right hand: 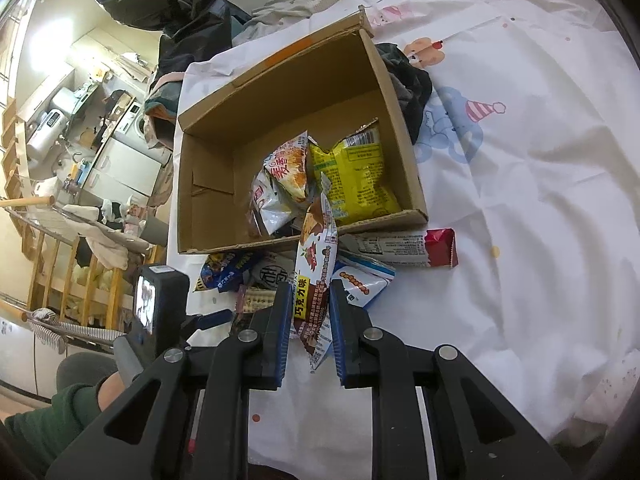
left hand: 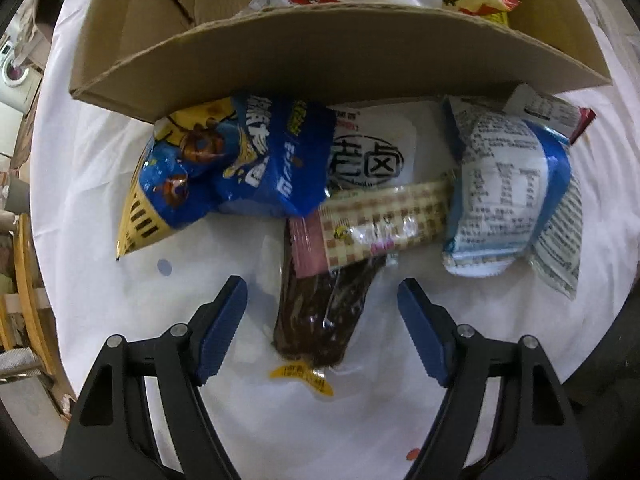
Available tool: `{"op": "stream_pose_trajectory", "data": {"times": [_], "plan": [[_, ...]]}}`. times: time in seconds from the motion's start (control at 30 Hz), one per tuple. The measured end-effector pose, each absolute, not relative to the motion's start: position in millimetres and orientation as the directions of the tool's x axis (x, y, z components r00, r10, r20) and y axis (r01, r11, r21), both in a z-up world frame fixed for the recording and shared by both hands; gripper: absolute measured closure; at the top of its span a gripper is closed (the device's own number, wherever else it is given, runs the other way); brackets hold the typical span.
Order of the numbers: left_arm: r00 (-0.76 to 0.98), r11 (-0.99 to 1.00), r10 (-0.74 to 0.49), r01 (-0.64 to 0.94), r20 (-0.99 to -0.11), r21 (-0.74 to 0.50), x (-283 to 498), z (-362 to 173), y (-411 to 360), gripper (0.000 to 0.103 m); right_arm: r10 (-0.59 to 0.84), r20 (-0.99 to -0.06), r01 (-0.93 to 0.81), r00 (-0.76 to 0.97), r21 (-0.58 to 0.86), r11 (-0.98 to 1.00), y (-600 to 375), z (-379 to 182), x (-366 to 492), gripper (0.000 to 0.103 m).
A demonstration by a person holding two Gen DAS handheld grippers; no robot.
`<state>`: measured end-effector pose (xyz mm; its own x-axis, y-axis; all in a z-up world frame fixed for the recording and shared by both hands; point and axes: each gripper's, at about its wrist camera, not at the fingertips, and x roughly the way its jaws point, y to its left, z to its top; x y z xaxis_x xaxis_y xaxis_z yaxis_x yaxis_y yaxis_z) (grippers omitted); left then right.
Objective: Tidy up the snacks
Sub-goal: 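Grasp a brown snack stick with the right tool while the left tool grasps a dark meat pack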
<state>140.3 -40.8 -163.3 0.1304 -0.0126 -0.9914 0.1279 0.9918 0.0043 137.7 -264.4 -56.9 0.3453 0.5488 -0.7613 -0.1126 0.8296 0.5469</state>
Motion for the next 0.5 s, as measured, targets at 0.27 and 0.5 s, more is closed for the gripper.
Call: {"op": "stream_pose_trajectory", "data": {"times": [0.27,0.5], "plan": [[0.160,0.986,-0.027,0.165,-0.987,0.000,135,-162,-47,0.046,0.543,-0.767,-0.150,0.341,0.526,0.837,-256,-54,135,0.084],[0.116,0.988,-0.052,0.152,-0.992,-0.034,117,-151,-50,0.056,0.532,-0.774,-0.139,0.343,0.518,0.844,-258,-56,138,0.084]]}}
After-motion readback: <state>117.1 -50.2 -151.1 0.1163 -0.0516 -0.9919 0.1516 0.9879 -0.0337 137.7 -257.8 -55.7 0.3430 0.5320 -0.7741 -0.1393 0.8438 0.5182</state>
